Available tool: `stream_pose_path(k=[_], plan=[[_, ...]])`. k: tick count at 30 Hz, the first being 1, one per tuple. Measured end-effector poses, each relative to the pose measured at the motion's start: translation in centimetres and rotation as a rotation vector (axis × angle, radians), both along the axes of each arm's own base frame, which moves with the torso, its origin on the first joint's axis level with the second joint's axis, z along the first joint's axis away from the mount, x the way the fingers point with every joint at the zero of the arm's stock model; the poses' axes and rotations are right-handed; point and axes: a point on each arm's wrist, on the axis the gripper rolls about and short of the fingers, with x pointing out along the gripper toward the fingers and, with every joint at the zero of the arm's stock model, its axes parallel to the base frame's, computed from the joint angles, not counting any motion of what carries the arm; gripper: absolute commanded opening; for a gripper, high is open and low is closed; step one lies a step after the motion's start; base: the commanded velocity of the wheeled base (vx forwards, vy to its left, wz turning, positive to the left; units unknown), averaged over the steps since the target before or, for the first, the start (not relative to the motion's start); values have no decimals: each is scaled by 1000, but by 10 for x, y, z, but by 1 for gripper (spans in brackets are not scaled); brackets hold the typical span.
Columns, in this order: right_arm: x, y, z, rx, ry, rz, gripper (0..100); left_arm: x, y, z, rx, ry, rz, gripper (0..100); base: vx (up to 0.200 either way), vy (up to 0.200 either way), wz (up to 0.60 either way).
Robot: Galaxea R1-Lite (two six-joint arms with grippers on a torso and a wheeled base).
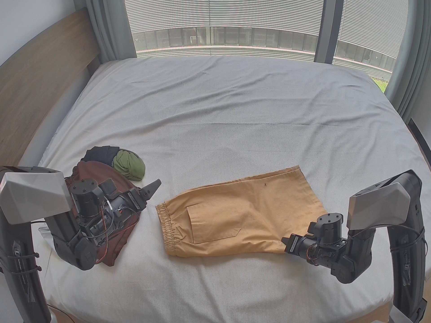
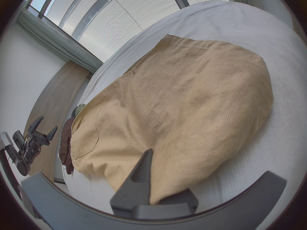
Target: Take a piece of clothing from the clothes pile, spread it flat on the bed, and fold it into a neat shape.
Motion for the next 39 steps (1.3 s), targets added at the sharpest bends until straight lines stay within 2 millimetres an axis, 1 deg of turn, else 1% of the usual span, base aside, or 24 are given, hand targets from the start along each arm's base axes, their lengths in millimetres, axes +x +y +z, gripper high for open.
stream_pose_path(k=[7,8,12,16,24,27,32,36,39], plan=[[-2,-1,-8,2,-25,5,0,-1,-1,-2,2,8,-3,100,0,0,0],[-2,-1,-9,1,-23,5,100,-1,-1,-3,3,10,-3,100,0,0,0],[-5,-1,-11,-1,-18,8,100,-1,-1,-4,3,14,-3,100,0,0,0],[-11,-2,-8,-3,-7,19,100,-1,-1,-5,4,19,-6,100,0,0,0],[-42,-10,6,-49,44,69,100,-5,-3,-10,1,44,-19,100,0,0,0],[-53,-12,17,-46,39,91,100,-6,-4,-16,-1,69,-30,100,0,0,0],[-63,-14,38,-19,2,119,100,-7,-6,-27,-6,109,-40,100,0,0,0],[-64,-14,56,8,-55,128,100,-7,-9,-32,-40,140,-39,100,0,0,0],[-59,-11,66,30,-108,129,100,-7,-12,-35,-61,155,-41,100,0,0,0]])
